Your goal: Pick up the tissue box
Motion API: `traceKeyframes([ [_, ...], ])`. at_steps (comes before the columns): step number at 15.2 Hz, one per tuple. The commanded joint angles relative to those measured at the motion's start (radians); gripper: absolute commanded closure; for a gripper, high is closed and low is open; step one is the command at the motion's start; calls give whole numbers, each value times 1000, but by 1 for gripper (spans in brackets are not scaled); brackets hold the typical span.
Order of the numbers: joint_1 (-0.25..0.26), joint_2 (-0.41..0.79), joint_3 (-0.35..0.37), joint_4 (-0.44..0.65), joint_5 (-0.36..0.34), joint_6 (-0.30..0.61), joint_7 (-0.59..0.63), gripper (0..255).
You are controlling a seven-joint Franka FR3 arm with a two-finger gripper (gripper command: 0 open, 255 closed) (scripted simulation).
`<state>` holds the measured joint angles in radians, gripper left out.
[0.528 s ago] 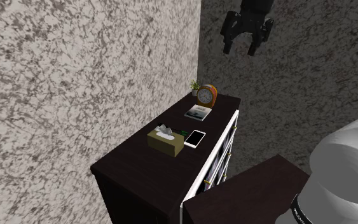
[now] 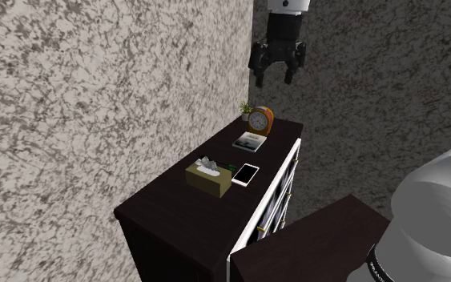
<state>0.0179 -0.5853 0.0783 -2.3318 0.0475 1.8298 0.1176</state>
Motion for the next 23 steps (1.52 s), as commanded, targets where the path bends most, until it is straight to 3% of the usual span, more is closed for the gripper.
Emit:
traceKeyframes([
  [1, 1, 77, 28, 22, -27, 33, 10, 0],
  [7, 3, 318, 116, 109, -133, 113, 73, 0],
  [13, 16, 573, 178, 232, -285, 145, 161, 0],
  [23, 111, 1011, 178, 517, -548, 93, 274, 0],
])
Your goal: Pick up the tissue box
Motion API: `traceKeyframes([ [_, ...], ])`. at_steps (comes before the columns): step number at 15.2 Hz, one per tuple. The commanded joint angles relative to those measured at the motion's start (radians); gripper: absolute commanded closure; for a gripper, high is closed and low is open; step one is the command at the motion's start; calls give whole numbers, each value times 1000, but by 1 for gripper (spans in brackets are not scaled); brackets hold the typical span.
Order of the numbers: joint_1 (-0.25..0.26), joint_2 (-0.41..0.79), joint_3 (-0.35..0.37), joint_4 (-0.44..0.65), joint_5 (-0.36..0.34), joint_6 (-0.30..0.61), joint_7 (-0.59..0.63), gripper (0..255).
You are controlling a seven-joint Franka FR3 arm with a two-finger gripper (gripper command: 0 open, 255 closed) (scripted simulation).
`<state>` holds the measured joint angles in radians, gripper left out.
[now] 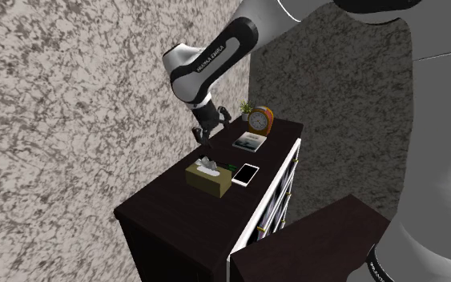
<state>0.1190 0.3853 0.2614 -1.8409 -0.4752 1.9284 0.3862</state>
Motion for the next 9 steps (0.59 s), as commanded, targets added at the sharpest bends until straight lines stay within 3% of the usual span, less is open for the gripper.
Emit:
traceKeyframes([
  [1, 24, 84, -11, 59, -47, -16, 10, 0],
  [7, 106, 350, -55, 286, -153, -84, 9, 0],
  [9, 110, 366, -59, 294, -158, -79, 12, 0],
])
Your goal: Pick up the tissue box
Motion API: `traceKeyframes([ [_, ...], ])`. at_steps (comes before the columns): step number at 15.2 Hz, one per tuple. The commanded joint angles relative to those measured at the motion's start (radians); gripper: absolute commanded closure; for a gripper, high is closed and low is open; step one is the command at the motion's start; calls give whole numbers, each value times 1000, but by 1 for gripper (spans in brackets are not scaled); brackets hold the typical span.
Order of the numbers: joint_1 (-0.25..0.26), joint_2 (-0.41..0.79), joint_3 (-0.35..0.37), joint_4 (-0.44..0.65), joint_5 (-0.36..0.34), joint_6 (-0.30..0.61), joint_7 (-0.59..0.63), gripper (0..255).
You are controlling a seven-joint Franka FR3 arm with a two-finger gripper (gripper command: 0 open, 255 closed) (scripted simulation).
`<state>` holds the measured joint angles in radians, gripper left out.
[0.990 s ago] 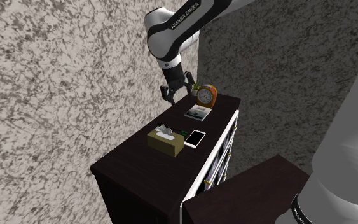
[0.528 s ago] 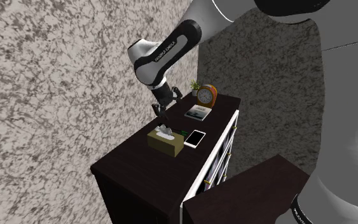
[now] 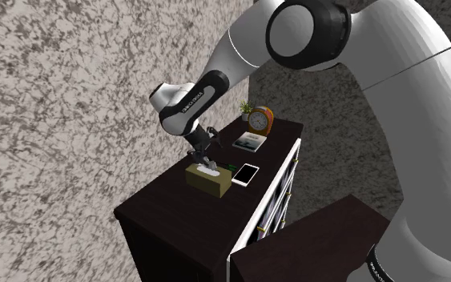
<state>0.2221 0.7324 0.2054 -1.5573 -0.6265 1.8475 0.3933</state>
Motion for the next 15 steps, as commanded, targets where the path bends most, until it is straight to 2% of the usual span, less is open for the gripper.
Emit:
traceKeyframes([
  [1, 7, 28, -4, 12, -9, 8, 9, 0],
  [8, 12, 81, -13, 24, -22, 44, 29, 0],
  [9, 12, 82, -13, 24, -22, 45, 30, 255],
  [15, 12, 83, -13, 26, -22, 44, 29, 255],
])
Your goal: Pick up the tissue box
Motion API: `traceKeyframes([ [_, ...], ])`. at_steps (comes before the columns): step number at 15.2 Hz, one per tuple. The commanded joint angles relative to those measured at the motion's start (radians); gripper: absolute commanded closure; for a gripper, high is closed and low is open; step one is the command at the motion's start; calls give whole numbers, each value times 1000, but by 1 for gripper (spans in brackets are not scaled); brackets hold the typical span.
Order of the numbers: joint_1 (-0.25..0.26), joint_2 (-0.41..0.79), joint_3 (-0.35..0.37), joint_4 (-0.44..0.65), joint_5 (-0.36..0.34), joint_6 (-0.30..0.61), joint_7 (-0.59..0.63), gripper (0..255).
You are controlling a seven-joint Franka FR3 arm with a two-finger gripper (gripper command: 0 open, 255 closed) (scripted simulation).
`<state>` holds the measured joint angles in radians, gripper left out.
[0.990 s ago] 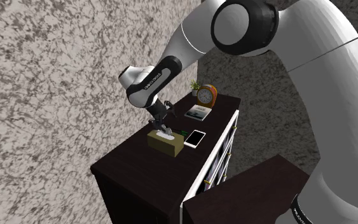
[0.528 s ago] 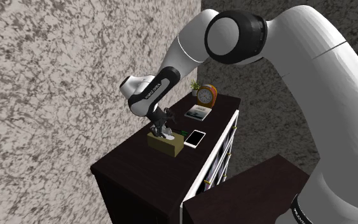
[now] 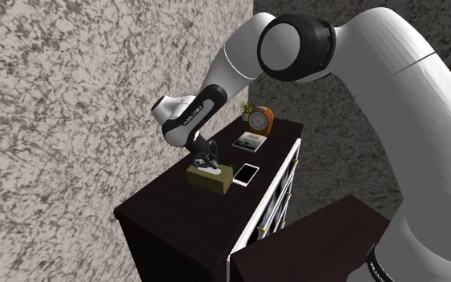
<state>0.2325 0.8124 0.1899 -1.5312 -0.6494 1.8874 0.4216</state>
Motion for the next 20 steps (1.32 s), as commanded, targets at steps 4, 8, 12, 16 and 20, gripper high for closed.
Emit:
traceKeyframes([
  [4, 0, -9, 4, -5, 3, -2, -3, 255],
  [8, -3, -47, 11, -13, 13, -28, -17, 255],
  [12, -6, -83, 17, -19, 22, -55, -33, 255],
  [16, -8, -117, 22, -19, 32, -83, -49, 255],
  [20, -9, -134, 25, -18, 37, -100, -58, 255],
])
